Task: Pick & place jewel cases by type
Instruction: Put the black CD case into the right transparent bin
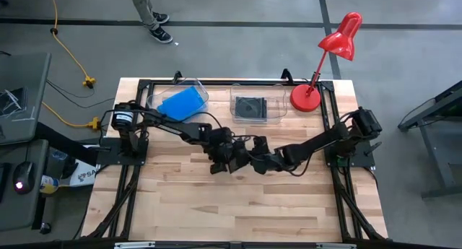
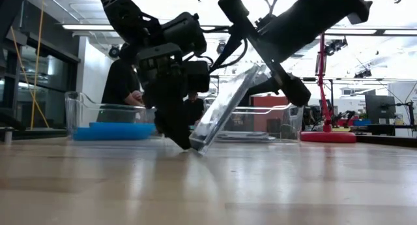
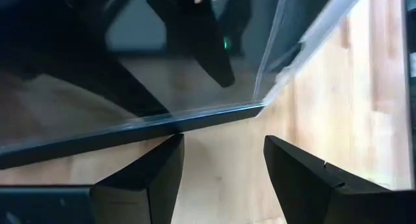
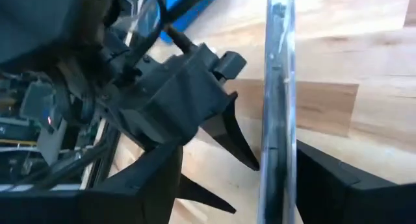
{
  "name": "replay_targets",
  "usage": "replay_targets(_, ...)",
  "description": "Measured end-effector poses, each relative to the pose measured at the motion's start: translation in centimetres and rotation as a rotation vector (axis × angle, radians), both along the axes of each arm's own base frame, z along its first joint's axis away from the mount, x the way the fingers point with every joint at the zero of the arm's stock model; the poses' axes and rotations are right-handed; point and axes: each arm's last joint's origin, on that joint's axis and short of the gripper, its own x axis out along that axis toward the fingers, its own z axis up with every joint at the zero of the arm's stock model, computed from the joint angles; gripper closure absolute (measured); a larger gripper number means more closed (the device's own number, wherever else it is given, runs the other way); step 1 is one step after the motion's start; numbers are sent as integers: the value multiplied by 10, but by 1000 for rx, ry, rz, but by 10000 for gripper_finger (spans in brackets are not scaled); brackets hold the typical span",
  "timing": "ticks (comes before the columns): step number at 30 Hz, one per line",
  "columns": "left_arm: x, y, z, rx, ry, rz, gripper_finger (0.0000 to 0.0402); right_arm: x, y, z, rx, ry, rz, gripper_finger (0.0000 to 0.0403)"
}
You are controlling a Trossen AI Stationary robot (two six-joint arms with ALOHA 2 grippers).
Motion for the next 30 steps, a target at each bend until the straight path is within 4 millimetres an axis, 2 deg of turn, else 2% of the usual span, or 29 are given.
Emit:
replay_targets(3, 1, -5, -4, -4, 6, -14, 190, -1, 1, -1, 13, 18, 29, 163)
replay_targets(10, 2, -4, -6, -10, 16, -15, 190, -5, 1, -9, 43, 114, 87, 169)
replay_targets(24, 1, -4, -7, -3, 17, -9, 190, -8, 2, -12, 58, 163, 124, 263)
replay_targets(30, 1, -4, -7, 18, 15, -6, 190, -8, 2, -13, 62, 176, 136, 281)
